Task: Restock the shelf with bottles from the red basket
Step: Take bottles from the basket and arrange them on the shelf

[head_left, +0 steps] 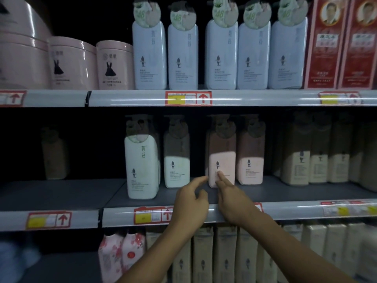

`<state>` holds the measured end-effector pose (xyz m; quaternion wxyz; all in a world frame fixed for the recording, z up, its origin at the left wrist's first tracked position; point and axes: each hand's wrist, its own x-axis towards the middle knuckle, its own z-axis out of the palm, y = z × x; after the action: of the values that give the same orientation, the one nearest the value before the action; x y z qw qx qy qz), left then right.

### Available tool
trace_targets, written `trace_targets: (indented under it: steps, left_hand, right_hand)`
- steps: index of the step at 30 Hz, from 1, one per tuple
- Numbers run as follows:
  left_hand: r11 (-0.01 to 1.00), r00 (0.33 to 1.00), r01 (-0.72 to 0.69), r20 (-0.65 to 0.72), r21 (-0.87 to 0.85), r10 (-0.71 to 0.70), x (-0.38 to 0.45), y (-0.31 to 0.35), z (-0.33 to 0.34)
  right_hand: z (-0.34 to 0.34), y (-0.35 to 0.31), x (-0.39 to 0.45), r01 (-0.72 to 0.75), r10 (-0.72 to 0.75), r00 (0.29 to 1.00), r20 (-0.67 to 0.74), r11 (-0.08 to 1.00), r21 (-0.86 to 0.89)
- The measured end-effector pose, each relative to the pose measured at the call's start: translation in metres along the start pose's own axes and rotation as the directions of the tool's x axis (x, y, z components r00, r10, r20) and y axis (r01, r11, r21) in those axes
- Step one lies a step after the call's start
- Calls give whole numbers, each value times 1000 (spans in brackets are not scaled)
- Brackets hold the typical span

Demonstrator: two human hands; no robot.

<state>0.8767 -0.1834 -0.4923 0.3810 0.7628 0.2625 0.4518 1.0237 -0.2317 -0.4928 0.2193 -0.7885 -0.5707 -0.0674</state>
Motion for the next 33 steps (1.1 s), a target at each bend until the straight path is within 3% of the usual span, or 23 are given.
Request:
trace_targets:
  steps: [3,8,11,20,23,25,27,29,31,33]
  left_hand:
    - [1000,1000,-15,-4,-4,15,-6,0,-1]
    - [999,1000,-30,7,-12,30,-21,1,-9]
    - [999,999,-20,-32,-45,19,-27,6,-15]
    - [996,998,38,-39,-75,-41,-113,-28,-34]
    - [997,997,72,25,-3,-72,-171,-73,-44]
    - [984,981,163,97,67,-169,-217,-113,-50]
    - [944,932,305,167,122,-323,-258,-148,-57]
    - [884,866,428,193,188,-461,-288,-180,-65]
    - [809,789,500,224,308,-572,-304,-200,-67]
    - [797,740,447,331,406,-585,-312,-208,-63]
  right_hand:
    - [4,1,-2,21,-19,998,-67,999,34]
    - [5,-17,-32,100,5,943,-333,950,296]
    - [3,-38,-57,140,31,925,-379,899,414]
    - [61,-72,-155,174,-13,951,-310,850,498]
    - [121,-57,-197,125,-78,989,-123,888,443]
    - [171,-37,-225,65,-113,985,130,943,325]
    - [214,-16,-250,13,-82,884,460,988,151]
    - [245,-6,-272,47,-43,661,749,999,17]
    - [266,-7,-288,48,-31,454,890,999,11]
    - [283,-19,-301,-24,-128,357,925,989,146]
